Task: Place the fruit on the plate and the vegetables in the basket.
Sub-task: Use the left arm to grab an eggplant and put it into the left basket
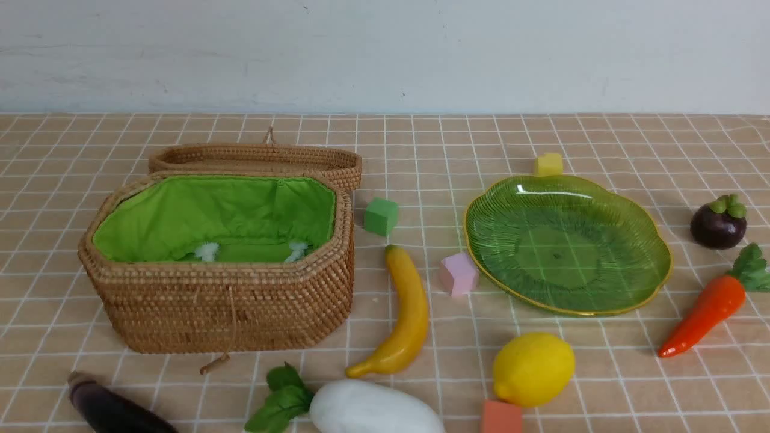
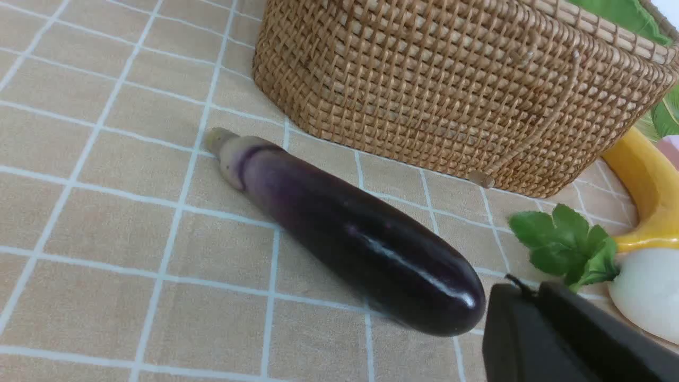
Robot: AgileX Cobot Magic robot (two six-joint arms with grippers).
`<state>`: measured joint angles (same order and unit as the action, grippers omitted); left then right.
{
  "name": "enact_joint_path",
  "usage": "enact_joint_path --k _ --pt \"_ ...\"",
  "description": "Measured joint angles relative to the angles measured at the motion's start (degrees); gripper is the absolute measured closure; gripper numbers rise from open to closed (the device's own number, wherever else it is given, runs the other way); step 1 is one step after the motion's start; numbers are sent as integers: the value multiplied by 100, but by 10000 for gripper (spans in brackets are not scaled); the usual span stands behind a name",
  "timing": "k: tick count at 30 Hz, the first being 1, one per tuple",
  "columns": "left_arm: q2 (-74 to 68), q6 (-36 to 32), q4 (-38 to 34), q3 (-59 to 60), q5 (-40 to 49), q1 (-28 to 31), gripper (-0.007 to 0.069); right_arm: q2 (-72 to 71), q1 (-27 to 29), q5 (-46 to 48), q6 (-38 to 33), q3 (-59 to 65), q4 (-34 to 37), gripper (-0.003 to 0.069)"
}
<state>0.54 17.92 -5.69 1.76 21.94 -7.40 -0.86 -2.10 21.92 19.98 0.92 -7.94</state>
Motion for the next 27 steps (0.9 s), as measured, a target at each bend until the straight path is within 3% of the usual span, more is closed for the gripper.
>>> enact_joint_path --k 16,20,24,27 --pt "0 45 -78 0 -116 0 565 0 0 0 0 0 0 421" --pt "0 437 -749 0 -638 0 563 0 0 0 0 0 0 421" --pt "0 921 -1863 0 -1553 0 553 0 0 0 0 0 0 421" --pt "0 955 -2019 0 -1860 0 553 0 0 0 0 0 0 421"
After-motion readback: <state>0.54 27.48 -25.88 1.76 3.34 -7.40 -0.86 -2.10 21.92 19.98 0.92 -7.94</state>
